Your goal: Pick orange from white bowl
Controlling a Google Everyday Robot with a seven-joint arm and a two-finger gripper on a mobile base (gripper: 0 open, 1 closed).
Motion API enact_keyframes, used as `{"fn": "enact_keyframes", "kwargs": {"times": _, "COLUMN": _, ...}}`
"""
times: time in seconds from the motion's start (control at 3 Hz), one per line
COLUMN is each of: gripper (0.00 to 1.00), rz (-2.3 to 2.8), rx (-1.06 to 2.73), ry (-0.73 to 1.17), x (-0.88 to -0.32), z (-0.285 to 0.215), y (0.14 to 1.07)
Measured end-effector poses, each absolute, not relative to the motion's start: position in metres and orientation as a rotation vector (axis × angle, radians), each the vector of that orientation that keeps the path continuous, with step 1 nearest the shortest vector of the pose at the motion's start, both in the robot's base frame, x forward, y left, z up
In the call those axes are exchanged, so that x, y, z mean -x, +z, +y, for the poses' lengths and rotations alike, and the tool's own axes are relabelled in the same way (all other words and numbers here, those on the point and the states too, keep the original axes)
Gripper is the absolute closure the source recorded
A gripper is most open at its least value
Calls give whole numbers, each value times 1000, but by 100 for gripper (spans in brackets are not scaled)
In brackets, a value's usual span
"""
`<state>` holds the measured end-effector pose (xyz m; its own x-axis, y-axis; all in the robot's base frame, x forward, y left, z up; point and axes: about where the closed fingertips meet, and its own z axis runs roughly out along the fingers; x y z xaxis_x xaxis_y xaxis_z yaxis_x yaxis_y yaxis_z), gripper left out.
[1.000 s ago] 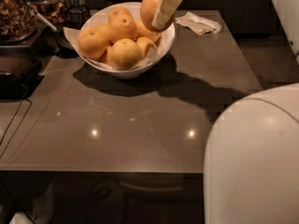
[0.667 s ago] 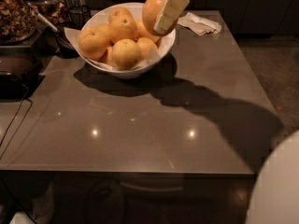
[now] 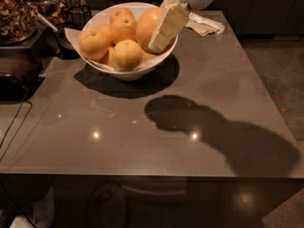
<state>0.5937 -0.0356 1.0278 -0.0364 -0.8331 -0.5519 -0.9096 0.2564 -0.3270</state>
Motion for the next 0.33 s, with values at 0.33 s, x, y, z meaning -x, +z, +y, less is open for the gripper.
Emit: {"fn": "enact_keyframes", "kwargs": {"times": 0.33, "gripper": 100, "rz": 1913, "rx": 1567, "ry": 107, "x": -576, "z": -33, "y": 1026}}
